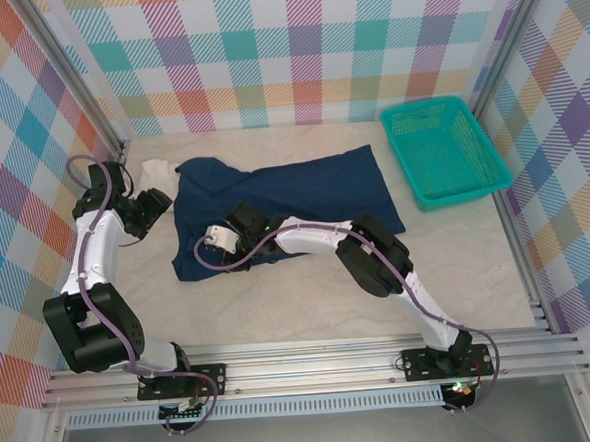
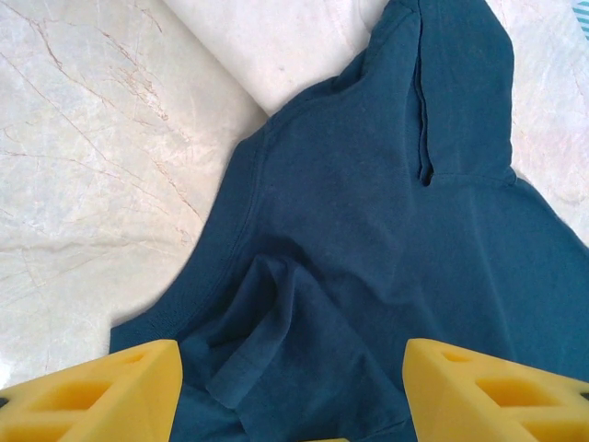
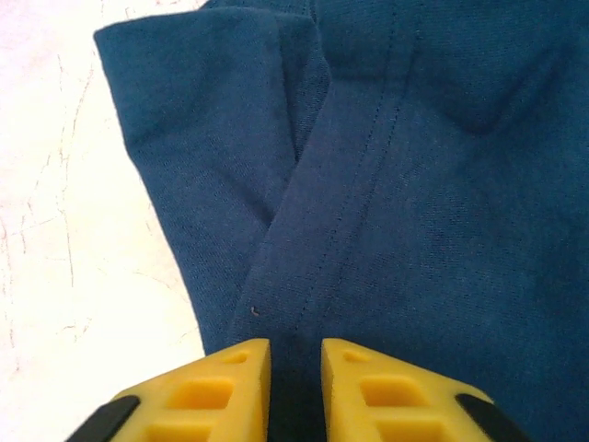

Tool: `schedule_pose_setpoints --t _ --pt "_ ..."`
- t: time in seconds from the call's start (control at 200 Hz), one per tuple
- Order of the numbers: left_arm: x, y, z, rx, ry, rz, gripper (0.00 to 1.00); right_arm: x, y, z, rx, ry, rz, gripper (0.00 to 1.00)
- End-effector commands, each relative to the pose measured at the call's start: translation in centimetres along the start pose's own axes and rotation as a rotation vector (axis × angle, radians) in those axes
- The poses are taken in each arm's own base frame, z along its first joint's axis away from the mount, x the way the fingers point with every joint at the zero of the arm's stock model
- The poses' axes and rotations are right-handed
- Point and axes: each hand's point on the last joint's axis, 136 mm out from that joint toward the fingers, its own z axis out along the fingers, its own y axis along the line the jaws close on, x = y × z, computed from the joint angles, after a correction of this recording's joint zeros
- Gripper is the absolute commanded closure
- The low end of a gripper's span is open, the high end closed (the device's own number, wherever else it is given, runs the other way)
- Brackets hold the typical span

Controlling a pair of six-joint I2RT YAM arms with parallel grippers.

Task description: Fold the inside-out t-shirt

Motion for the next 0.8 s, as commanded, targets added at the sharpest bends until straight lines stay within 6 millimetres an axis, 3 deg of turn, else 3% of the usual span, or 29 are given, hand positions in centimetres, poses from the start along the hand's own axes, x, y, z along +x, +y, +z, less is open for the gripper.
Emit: schedule_pose_setpoints --t 0.0,0.145,0.335,0.485,0.56,0.64,0.795 --pt "0.3 0.6 0.5 -0.002 0.023 -0.003 0.35 -1.1 -0.1 -0.2 0.001 -0.018 -0.013 0.86" --pt "0.5 0.7 0.5 -0.002 0.023 -0.004 0.35 -2.1 -0.5 -0.8 0.013 -0.046 0.013 1.0" --pt "1.3 0.9 0.4 0.009 0.039 -0.016 0.35 -3.4 -1.5 -2.9 0.014 -0.111 0.089 1.0" --pt "4.3 2.6 2.0 -0.008 0.121 -0.061 0.35 -3.8 -1.8 -5.2 0.001 -0.165 0.145 1.0" --pt "5.9 3.6 3.2 -0.027 0.171 -0.072 0.36 -3.9 -1.8 -6.2 -0.014 -0.187 0.173 0.91" --pt "7.3 3.3 4.5 -0.016 0.249 -0.061 0.37 -3.7 -1.8 -6.8 -0.011 -0.19 0.186 0.82" --pt "8.7 2.6 6.1 -0.041 0.321 -0.019 0.41 -2.9 -1.7 -7.3 -0.005 -0.18 0.203 0.79"
